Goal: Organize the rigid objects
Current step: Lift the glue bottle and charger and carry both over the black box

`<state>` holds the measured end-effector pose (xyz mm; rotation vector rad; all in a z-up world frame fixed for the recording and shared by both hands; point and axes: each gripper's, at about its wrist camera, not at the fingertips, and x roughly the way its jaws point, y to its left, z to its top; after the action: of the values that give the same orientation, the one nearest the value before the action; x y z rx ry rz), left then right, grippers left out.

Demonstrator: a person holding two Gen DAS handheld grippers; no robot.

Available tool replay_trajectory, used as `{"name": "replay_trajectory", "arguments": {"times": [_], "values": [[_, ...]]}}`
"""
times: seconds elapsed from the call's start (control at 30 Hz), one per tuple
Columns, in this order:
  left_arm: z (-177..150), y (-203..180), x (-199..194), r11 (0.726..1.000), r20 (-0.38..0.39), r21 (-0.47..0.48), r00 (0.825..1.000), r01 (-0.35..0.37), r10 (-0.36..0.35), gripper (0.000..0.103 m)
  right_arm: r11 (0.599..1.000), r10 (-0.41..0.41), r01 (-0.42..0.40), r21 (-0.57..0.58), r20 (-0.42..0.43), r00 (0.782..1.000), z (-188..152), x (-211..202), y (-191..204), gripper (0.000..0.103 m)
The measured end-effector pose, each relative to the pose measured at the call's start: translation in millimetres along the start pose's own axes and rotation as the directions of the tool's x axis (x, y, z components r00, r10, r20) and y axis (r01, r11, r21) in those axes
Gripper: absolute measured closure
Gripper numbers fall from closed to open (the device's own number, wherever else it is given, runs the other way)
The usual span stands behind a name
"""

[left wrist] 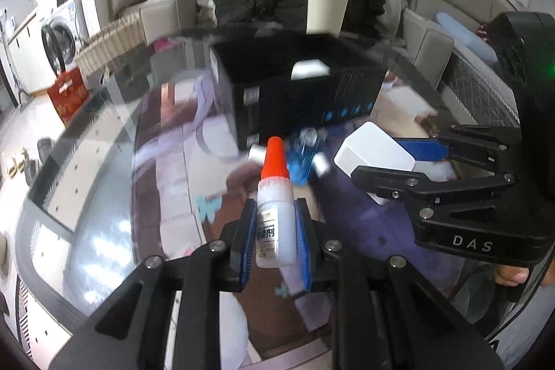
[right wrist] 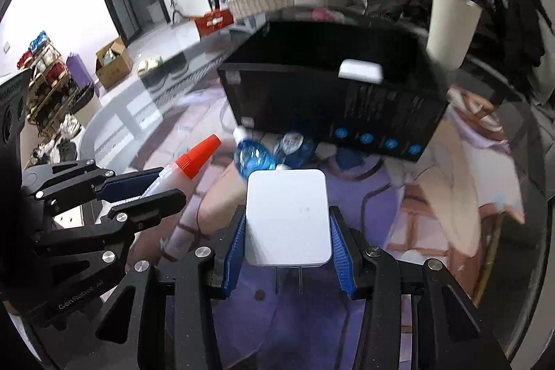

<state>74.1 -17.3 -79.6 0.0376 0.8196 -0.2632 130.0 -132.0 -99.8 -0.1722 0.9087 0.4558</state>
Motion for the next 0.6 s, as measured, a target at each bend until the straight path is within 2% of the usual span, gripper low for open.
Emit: {"name": "replay_trajectory", "arguments": {"times": [0.13,0.23,0.3,0.33,0.37,0.4,0.47,0.5,0.53,0.6], "values": [[17,-7,-21,1.0,0.113,0.022,0.993,-0.02,0.017,0.084,1.0,-0.026,0.026,0.003,0.122,0.992,9,-31,-4,0.058],[29,-15,-44,0.998,0.235,0.048,0.971,-0.043,0.03,0.084,0.998,-0.051,0.055,-0.008,0.248,0.967,15,-61,-5,0.058],[35,-19,-62,0.996,0.328,0.058,0.944,-0.064,0.042,0.084,0.996,-0.071,0.084,-0.02,0.361,0.93,16,-86,-3,0.058],[37,-22,-75,0.995,0.391,0.067,0.919,-0.077,0.045,0.084,0.995,-0.077,0.097,-0.027,0.412,0.908,17,-98,-2,0.058],[38,-24,-83,0.994,0.43,0.071,0.902,-0.087,0.049,0.084,0.993,-0.083,0.113,-0.036,0.467,0.88,15,-110,1,0.058],[38,-25,-93,0.993,0.475,0.073,0.879,-0.095,0.049,0.084,0.99,-0.086,0.133,-0.052,0.531,0.843,12,-125,5,0.058],[37,-27,-112,0.991,0.56,0.078,0.828,-0.105,0.044,0.084,0.982,-0.08,0.167,-0.088,0.61,0.789,8,-144,13,0.058],[37,-28,-117,0.99,0.582,0.085,0.812,-0.109,0.039,0.084,0.977,-0.075,0.187,-0.107,0.643,0.762,4,-154,18,0.058],[37,-29,-121,0.989,0.594,0.092,0.804,-0.112,0.036,0.084,0.974,-0.068,0.192,-0.119,0.658,0.75,2,-159,22,0.058],[38,-26,-123,0.992,0.594,0.081,0.804,-0.098,0.031,0.084,0.972,-0.055,0.193,-0.134,0.668,0.742,0,-166,27,0.058]]}}
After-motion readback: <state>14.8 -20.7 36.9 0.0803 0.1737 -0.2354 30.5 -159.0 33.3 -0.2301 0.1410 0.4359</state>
